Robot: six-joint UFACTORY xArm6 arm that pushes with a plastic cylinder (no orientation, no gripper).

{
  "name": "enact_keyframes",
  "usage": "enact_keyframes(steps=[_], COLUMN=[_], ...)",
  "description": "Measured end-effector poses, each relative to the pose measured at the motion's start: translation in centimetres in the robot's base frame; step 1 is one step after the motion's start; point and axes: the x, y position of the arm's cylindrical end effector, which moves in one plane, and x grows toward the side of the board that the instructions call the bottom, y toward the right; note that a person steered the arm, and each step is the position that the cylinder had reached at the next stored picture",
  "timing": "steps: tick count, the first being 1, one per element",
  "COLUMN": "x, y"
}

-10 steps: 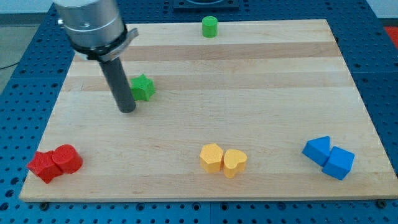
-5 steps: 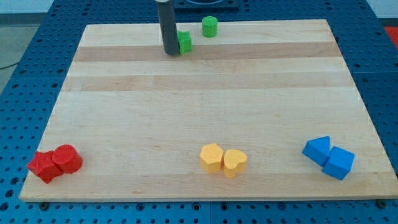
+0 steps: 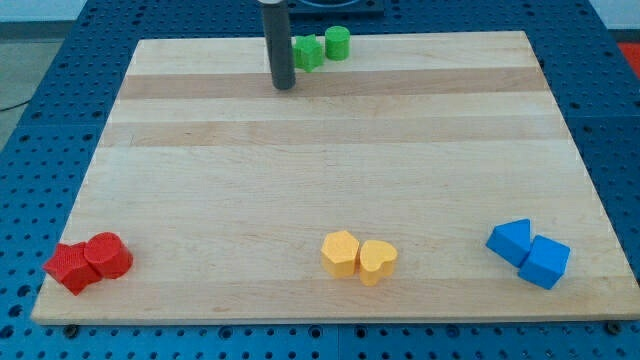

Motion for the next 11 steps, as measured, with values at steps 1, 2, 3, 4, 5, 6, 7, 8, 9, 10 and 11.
enact_keyframes(steps=[1,2,3,4,5,6,7,8,9,10,11], x=[-0.5,-1.7,-3.0,-4.0,-3.4,1.9,8.7,12.9,12.8,11.6,9.9], y=[1.8,2.3,2.3,2.3,2.3,2.8,6.0,4.7,-2.0,-11.2,-18.5])
